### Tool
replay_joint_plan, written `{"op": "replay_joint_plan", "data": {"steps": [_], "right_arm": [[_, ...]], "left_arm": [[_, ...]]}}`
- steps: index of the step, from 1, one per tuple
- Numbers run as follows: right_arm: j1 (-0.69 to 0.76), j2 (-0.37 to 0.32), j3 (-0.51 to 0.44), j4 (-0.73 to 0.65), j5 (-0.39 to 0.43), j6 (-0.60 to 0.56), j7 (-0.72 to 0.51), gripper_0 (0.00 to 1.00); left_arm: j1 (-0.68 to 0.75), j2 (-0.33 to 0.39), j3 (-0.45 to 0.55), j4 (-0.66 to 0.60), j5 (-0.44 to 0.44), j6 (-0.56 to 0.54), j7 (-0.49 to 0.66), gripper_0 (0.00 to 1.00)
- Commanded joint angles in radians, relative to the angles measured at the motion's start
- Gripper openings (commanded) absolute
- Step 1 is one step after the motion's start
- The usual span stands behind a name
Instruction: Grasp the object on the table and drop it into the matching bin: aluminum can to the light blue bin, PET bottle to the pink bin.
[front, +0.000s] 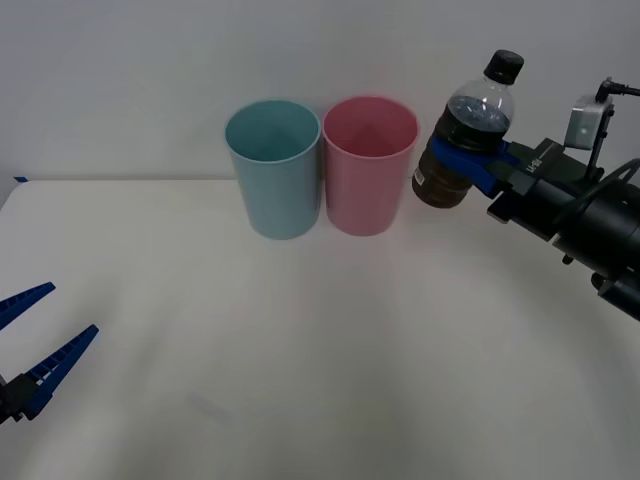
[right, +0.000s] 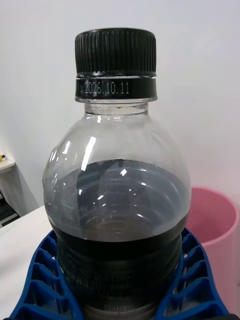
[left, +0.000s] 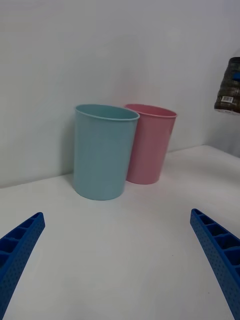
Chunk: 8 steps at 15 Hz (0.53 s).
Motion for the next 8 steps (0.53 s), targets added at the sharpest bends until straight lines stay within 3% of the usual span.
{"op": "replay_joint_plan", "data": {"steps": [1, 8], "right_arm": [[-0.102, -0.023, 0.036, 0.081, 0.003, -0.002, -0.003, 0.00], [-0.408, 0.021, 0.111, 0.399, 0.077, -0.028, 0.022, 0.00]], "left_arm": [[0.000, 0.000, 0.000, 0.000, 0.000, 0.000, 0.000, 1.00], [0.000, 0.000, 0.000, 0.000, 0.000, 0.000, 0.000, 1.00]]}}
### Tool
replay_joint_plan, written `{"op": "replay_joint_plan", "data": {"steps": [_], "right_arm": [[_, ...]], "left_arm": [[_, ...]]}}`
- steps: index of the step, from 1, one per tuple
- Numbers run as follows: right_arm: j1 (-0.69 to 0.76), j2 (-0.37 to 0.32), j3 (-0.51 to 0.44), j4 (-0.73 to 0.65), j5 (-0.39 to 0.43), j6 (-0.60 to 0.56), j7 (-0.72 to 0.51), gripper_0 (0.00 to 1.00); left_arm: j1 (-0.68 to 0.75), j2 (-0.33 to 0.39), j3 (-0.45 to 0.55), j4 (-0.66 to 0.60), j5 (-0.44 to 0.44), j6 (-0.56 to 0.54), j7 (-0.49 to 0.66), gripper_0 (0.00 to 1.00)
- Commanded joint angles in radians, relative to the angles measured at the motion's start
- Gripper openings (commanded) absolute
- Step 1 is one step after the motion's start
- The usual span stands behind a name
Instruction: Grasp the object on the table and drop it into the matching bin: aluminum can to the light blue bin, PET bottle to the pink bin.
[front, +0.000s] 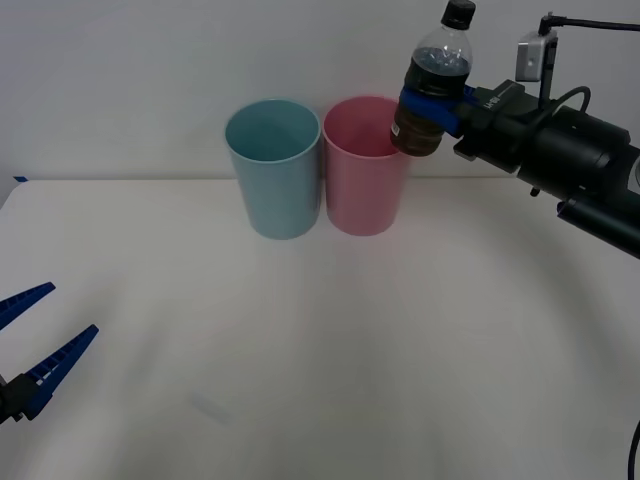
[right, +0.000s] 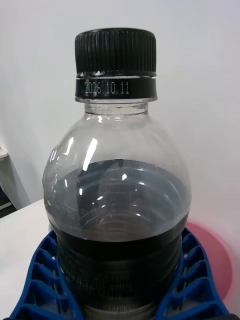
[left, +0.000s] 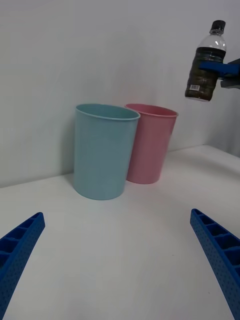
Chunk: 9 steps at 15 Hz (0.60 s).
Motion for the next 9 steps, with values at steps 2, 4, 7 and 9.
{"op": "replay_joint_plan", "data": {"steps": [2, 4, 7, 9], "right_arm": [[-0.141, 0.054, 0.010, 0.166, 0.057, -0.026, 0.023, 0.00], [-0.198, 0.077, 0.016, 0.238, 0.080, -0.026, 0.040, 0.00], [-0.270, 0.106, 0.025, 0.350, 0.097, -0.024, 0.071, 0.00], [-0.314, 0.126, 0.025, 0.417, 0.106, -0.021, 0.088, 0.00]], "left_arm": [[0.000, 0.000, 0.000, 0.000, 0.000, 0.000, 0.000, 1.00], [0.000, 0.000, 0.000, 0.000, 0.000, 0.000, 0.000, 1.00], [0.000, 0.000, 0.000, 0.000, 0.000, 0.000, 0.000, 1.00], [0.000, 0.000, 0.000, 0.000, 0.000, 0.000, 0.000, 1.00]]}}
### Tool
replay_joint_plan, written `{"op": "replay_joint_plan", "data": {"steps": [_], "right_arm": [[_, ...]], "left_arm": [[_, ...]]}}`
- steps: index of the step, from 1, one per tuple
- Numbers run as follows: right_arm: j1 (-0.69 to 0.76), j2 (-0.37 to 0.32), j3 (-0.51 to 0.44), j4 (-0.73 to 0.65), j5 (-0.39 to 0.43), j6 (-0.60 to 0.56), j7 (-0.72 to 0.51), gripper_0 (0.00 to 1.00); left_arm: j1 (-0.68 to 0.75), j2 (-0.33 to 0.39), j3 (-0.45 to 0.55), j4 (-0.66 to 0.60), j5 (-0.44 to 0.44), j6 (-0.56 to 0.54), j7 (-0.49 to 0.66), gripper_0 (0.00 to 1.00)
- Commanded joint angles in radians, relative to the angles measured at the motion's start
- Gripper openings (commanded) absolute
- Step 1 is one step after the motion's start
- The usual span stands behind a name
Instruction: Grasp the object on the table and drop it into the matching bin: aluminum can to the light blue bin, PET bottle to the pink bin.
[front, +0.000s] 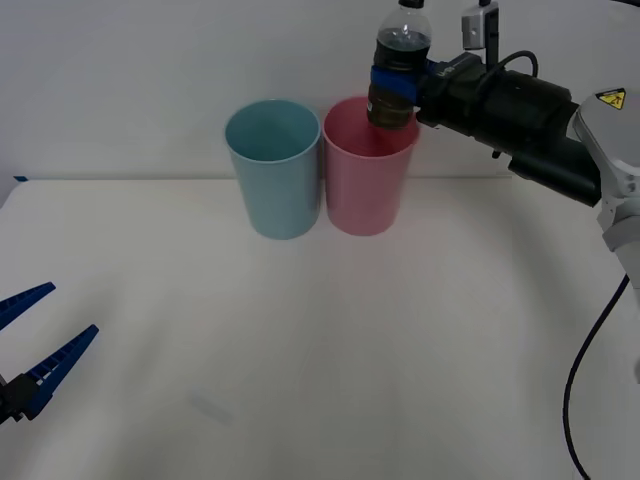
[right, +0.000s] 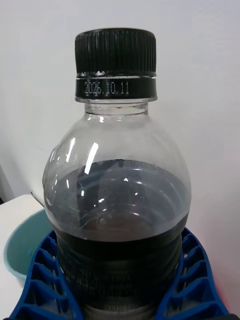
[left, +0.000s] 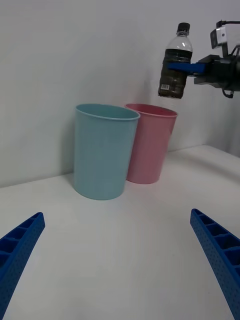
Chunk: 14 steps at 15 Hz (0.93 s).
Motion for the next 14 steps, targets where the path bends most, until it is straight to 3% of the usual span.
{"op": "replay_joint_plan", "data": {"steps": [1, 4, 7, 8, 9, 10, 14], "right_arm": [[-0.061, 0.026, 0.000, 0.094, 0.011, 0.003, 0.024, 0.00], [-0.130, 0.046, 0.002, 0.197, 0.013, 0.006, 0.046, 0.00], [-0.139, 0.049, 0.005, 0.217, 0.013, 0.009, 0.053, 0.01], [-0.138, 0.049, 0.005, 0.217, 0.013, 0.009, 0.052, 0.08], [-0.138, 0.049, 0.005, 0.217, 0.013, 0.009, 0.053, 0.59], [-0.138, 0.048, 0.005, 0.217, 0.013, 0.009, 0.052, 1.00], [-0.135, 0.043, 0.003, 0.217, -0.002, 0.000, 0.066, 1.00]], "left_arm": [[0.000, 0.000, 0.000, 0.000, 0.000, 0.000, 0.000, 1.00], [0.000, 0.000, 0.000, 0.000, 0.000, 0.000, 0.000, 1.00], [0.000, 0.000, 0.000, 0.000, 0.000, 0.000, 0.000, 1.00], [0.000, 0.000, 0.000, 0.000, 0.000, 0.000, 0.000, 1.00], [0.000, 0.000, 0.000, 0.000, 0.000, 0.000, 0.000, 1.00], [0.000, 0.000, 0.000, 0.000, 0.000, 0.000, 0.000, 1.00], [0.000, 0.000, 0.000, 0.000, 0.000, 0.000, 0.000, 1.00]]}}
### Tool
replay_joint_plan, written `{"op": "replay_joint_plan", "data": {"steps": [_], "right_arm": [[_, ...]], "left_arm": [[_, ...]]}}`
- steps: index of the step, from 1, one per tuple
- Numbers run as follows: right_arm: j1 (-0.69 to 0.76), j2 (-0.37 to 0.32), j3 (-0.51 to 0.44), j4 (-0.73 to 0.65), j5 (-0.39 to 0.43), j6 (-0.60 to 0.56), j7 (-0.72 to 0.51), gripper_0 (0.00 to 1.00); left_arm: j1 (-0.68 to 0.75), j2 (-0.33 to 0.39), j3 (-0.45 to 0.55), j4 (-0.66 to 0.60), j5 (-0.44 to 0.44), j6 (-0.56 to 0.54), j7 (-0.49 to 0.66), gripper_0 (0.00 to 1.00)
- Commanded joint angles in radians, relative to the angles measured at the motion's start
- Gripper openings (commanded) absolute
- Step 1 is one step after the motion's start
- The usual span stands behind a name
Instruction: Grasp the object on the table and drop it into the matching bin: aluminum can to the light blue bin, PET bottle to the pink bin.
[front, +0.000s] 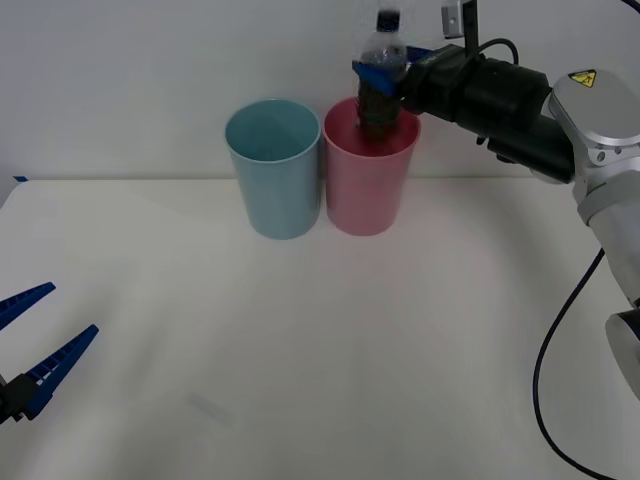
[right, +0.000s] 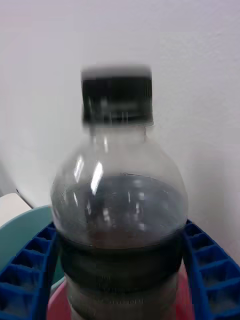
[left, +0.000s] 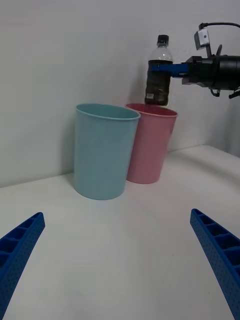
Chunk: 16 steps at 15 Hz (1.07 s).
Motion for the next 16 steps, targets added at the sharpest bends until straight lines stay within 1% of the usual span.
{"op": "replay_joint_plan", "data": {"steps": [1, 3, 8, 10, 13, 16], "right_arm": [[0.009, -0.004, 0.000, 0.000, -0.027, -0.013, 0.010, 1.00], [0.038, -0.014, 0.000, -0.025, -0.048, -0.027, 0.022, 1.00], [0.195, -0.050, -0.016, -0.229, -0.073, -0.027, 0.022, 1.00], [0.285, -0.066, -0.040, -0.335, -0.085, -0.035, 0.021, 1.00], [0.400, -0.092, -0.063, -0.450, -0.120, -0.053, 0.024, 1.00], [0.527, -0.110, -0.097, -0.569, -0.128, -0.056, 0.029, 1.00]], "left_arm": [[0.000, 0.000, 0.000, 0.000, 0.000, 0.000, 0.000, 1.00], [0.000, 0.000, 0.000, 0.000, 0.000, 0.000, 0.000, 1.00], [0.000, 0.000, 0.000, 0.000, 0.000, 0.000, 0.000, 1.00], [0.000, 0.000, 0.000, 0.000, 0.000, 0.000, 0.000, 1.00], [0.000, 0.000, 0.000, 0.000, 0.000, 0.000, 0.000, 1.00], [0.000, 0.000, 0.000, 0.000, 0.000, 0.000, 0.000, 1.00]]}}
